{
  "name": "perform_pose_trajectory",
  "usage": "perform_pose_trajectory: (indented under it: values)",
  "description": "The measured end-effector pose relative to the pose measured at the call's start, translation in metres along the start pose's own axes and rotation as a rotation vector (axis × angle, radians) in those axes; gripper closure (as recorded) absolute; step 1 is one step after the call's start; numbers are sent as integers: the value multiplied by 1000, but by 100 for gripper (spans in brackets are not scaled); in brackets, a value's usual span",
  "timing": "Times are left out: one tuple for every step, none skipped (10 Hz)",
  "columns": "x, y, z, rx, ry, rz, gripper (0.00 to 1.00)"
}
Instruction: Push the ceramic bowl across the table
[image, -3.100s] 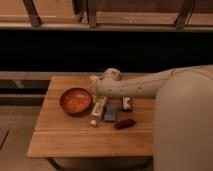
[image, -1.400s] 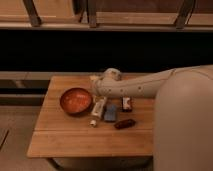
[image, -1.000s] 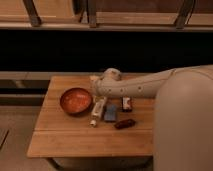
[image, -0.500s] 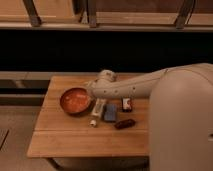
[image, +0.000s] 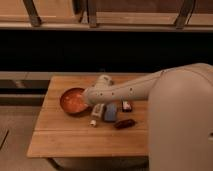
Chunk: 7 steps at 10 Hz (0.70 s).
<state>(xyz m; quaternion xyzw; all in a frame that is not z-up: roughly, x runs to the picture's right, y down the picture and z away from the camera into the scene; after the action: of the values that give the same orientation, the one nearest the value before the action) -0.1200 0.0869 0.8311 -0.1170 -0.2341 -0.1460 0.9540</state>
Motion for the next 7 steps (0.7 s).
perform_pose_trajectory:
  values:
    - [-5,19,2,-53,-5,-31,100]
    - [-7,32,2,-88,-8,-54,100]
    - [-10,39,3,-109,-13,-66,100]
    - [-11,41,3,-114,-15,-69,100]
    - [-10,41,3,-116,-13,-70,100]
    - [-15,45,6,-130,-16,-80,100]
    - [-37,58,15,-178,-37,-117,100]
